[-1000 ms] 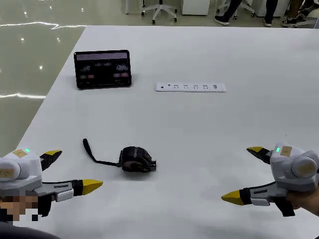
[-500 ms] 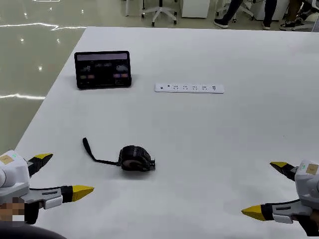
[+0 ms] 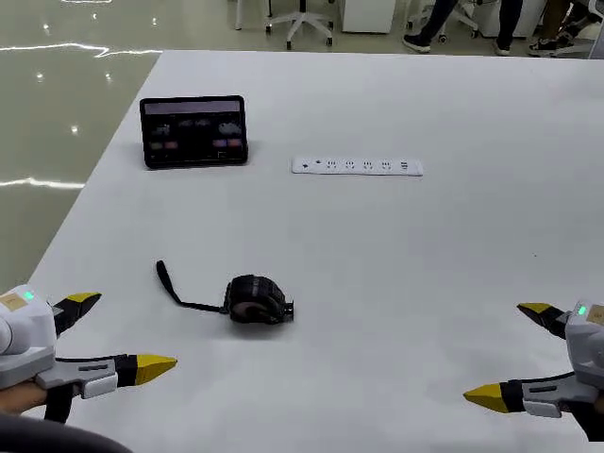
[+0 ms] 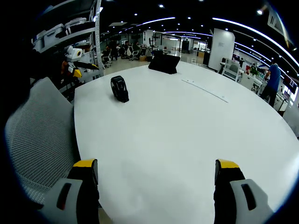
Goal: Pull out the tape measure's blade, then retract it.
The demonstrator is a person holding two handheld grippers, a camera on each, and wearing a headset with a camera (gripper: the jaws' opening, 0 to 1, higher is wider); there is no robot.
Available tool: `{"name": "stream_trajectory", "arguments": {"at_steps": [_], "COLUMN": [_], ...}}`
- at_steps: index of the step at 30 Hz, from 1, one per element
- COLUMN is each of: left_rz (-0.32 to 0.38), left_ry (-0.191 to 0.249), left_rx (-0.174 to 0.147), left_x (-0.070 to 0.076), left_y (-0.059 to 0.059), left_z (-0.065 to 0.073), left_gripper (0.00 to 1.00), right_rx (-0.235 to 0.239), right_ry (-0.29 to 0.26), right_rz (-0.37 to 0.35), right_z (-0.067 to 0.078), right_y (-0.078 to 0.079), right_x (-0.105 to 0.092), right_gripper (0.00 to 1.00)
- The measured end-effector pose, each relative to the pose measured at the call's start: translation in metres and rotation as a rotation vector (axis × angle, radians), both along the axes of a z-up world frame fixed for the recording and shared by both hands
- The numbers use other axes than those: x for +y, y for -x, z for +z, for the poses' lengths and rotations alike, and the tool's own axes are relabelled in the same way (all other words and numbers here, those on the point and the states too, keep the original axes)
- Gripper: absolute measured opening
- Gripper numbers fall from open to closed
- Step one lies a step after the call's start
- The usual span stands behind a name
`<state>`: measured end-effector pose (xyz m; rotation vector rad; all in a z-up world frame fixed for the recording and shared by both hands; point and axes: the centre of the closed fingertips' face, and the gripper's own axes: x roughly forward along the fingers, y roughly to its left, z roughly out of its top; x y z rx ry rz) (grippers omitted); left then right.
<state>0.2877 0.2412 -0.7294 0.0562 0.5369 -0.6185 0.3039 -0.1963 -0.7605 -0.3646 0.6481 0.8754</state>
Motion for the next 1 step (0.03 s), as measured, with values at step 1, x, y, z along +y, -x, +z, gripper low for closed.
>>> {"name": "stream_trajectory", "arguments": {"at_steps": [1], "left_rz": [-0.001], "left_ry": [-0.004], "left_rx": [-0.001], "left_x": [0.0008], "left_y": [0.0001], "left_z": [-0.0003], "left_gripper": [1.0], "right_rx": [0.0], "right_ry": [0.0], "right_rz": [0.001], "right_z": [0.0003], "right_y": [0.0], "right_x": [0.0005], "right_gripper": [1.0]}}
